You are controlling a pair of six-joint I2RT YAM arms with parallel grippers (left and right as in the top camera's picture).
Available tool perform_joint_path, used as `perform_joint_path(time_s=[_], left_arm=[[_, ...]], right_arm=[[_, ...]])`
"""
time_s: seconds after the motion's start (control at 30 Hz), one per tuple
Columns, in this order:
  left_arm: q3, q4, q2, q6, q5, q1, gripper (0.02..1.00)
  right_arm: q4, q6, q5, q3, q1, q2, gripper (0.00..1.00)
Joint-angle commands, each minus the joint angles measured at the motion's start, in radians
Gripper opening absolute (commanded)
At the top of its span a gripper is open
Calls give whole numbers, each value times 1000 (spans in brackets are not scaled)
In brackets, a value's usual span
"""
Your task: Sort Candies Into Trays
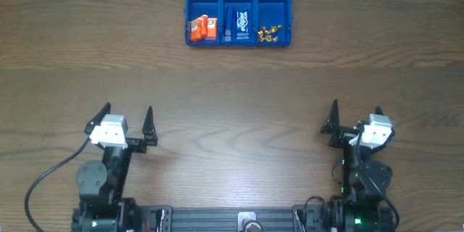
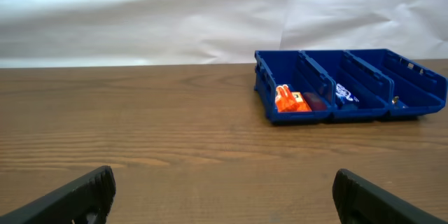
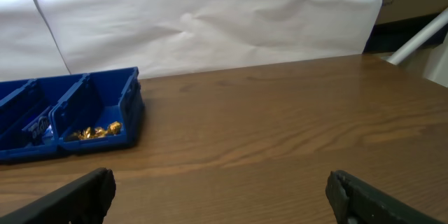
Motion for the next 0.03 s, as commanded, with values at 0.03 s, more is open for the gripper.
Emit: perform_joint_path(time_s=[0.03], left_arm=[[-18,-35,-6,6,14,3,998]], right_arm=[[-9,1,-5,1,-5,-9,1000]])
